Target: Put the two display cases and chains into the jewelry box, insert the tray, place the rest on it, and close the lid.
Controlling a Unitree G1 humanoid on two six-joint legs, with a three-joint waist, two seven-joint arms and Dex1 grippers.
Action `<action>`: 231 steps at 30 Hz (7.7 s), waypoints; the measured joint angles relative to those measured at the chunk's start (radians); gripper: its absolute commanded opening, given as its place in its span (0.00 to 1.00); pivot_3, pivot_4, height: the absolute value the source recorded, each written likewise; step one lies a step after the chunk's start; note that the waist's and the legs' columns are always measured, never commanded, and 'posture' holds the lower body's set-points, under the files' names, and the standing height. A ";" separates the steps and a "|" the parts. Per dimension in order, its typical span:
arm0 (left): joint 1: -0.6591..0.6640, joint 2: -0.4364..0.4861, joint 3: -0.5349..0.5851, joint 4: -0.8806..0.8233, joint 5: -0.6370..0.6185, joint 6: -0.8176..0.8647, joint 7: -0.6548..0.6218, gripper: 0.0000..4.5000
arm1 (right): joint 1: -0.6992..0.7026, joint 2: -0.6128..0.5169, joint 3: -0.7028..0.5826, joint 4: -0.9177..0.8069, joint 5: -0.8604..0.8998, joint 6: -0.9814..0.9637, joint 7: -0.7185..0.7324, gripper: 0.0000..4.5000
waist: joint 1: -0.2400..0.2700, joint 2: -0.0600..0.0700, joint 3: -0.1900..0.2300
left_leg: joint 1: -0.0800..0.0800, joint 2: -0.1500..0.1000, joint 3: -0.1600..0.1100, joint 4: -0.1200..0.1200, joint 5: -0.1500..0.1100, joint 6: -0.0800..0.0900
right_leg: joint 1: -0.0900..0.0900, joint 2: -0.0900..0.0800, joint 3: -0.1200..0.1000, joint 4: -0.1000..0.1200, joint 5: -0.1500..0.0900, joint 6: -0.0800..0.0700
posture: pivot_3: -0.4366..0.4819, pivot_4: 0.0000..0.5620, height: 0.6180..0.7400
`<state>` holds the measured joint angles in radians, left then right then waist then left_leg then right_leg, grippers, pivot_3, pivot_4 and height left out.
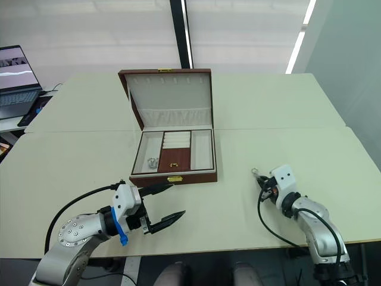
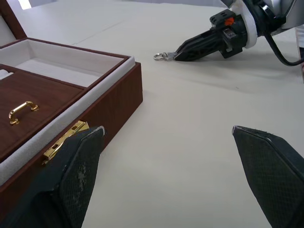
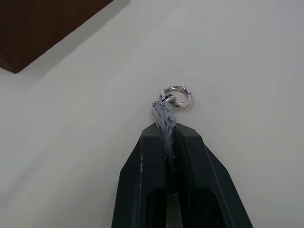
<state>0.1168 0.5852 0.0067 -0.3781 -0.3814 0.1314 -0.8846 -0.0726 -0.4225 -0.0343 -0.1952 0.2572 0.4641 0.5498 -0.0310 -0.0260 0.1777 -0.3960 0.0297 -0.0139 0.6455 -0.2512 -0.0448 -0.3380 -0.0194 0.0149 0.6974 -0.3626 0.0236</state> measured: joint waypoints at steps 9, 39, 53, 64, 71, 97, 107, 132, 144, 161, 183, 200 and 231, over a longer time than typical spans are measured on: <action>0.030 -0.020 0.005 0.000 -0.007 0.008 0.031 1.00 | -0.041 0.001 -0.020 -0.073 0.128 0.023 0.066 0.00 | 0.000 0.000 0.000 | 0.000 0.000 0.000 0.000 0.000 0.000 | 0.000 0.000 0.000 0.000 0.000 0.000 | 0.48 0.27 1.00; 0.340 -0.179 0.115 -0.154 0.027 -0.057 0.289 1.00 | -0.528 0.241 0.207 0.130 0.069 0.175 -0.061 0.00 | 0.000 0.000 0.000 | -0.003 0.000 0.000 0.000 0.000 0.000 | -0.004 0.000 0.000 0.000 0.000 0.000 | 0.48 0.27 1.00; 0.352 -0.199 0.091 -0.176 0.056 -0.060 0.329 1.00 | -0.530 0.275 0.181 0.176 0.062 0.176 -0.076 0.52 | -0.001 0.000 0.000 | -0.003 0.000 0.000 0.000 0.000 0.000 | -0.005 0.000 0.000 0.000 0.000 0.000 | 0.48 0.27 1.00; 0.313 -0.194 0.090 -0.168 0.046 -0.032 0.327 1.00 | -0.520 0.259 0.172 0.169 0.074 0.175 -0.055 1.00 | -0.001 0.000 0.000 | -0.004 0.000 0.000 0.000 0.000 0.000 | -0.005 0.000 0.000 0.000 0.000 0.000 | 0.48 0.27 1.00; 0.304 -0.137 0.165 -0.129 -0.027 0.073 0.312 1.00 | -0.485 0.106 0.148 0.171 0.091 0.072 0.125 1.00 | 0.000 0.001 0.001 | -0.003 0.000 0.000 0.000 0.000 0.000 | -0.005 0.000 0.000 0.000 0.000 0.000 | 0.48 0.27 1.00; -0.229 0.073 0.361 0.501 0.034 0.091 0.279 0.91 | -0.508 0.041 0.098 0.585 -0.055 -0.296 0.235 0.91 | -0.001 0.000 0.001 | -0.003 0.000 0.000 0.000 0.000 0.000 | -0.005 -0.001 -0.001 0.001 0.000 0.000 | 0.48 0.27 1.00; -0.463 -0.027 0.221 0.766 0.124 0.016 0.301 0.24 | -0.696 0.145 0.117 0.826 -0.158 -0.390 0.133 0.25 | -0.001 0.000 0.001 | -0.010 0.001 0.004 0.001 0.002 -0.004 | -0.014 -0.001 0.001 0.001 0.000 0.000 | 0.48 0.27 1.00; -0.292 -0.016 0.202 0.471 0.075 0.192 0.112 0.00 | -0.432 0.129 0.133 0.369 -0.087 -0.094 0.300 0.01 | -0.001 0.000 0.001 | -0.012 0.001 0.003 0.001 0.001 -0.001 | -0.015 -0.001 0.000 0.002 0.000 0.000 | 0.48 0.27 1.00; -0.163 -0.009 0.217 0.227 0.065 0.387 0.131 0.00 | -0.271 0.052 0.129 0.076 -0.039 0.097 0.313 0.01 | 0.001 0.000 0.000 | -0.012 0.000 0.001 0.001 0.001 -0.001 | -0.014 -0.001 0.000 0.001 0.000 0.000 | 0.48 0.27 1.00; -0.195 -0.029 0.217 0.277 0.089 0.345 0.128 0.00 | -0.267 0.042 0.128 0.058 -0.036 0.130 0.301 0.01 | 0.003 0.000 0.000 | -0.010 0.000 -0.001 0.002 0.001 -0.001 | -0.012 -0.001 -0.002 0.003 0.000 0.000 | 0.48 0.27 1.00; -0.117 -0.068 0.303 0.263 0.069 0.152 0.140 0.00 | -0.260 0.015 0.129 0.056 0.002 0.126 0.331 0.01 | 0.001 -0.001 0.001 | -0.006 0.001 0.000 0.001 0.001 -0.001 | -0.007 -0.001 -0.001 0.001 0.000 0.000 | 0.48 0.27 1.00; 0.172 -0.100 0.482 0.136 -0.068 -0.195 0.080 0.00 | -0.344 -0.030 0.075 0.254 0.040 -0.031 0.363 0.01 | -0.007 -0.001 0.001 | -0.005 0.001 0.002 0.001 0.001 -0.001 | -0.006 -0.001 0.002 0.000 0.000 0.000 | 0.48 0.27 1.00; 0.820 -0.404 0.320 -0.408 -0.058 -0.450 0.193 0.00 | -0.869 0.149 0.013 0.946 0.017 -0.487 0.328 0.01 | -0.006 0.001 0.003 | -0.003 0.001 0.004 0.001 0.000 0.001 | -0.005 0.001 0.003 -0.001 0.000 -0.001 | 0.48 0.27 1.00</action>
<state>0.9366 0.1815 0.3266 -0.7860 -0.4394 -0.3183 -0.6919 -0.9421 -0.2737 -0.0211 0.7510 0.2746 -0.0226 0.8779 -0.0374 -0.0250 0.1806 -0.3992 0.0305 -0.0095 0.6462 -0.2514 -0.0440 -0.3432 -0.0189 0.0182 0.6967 -0.3623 0.0229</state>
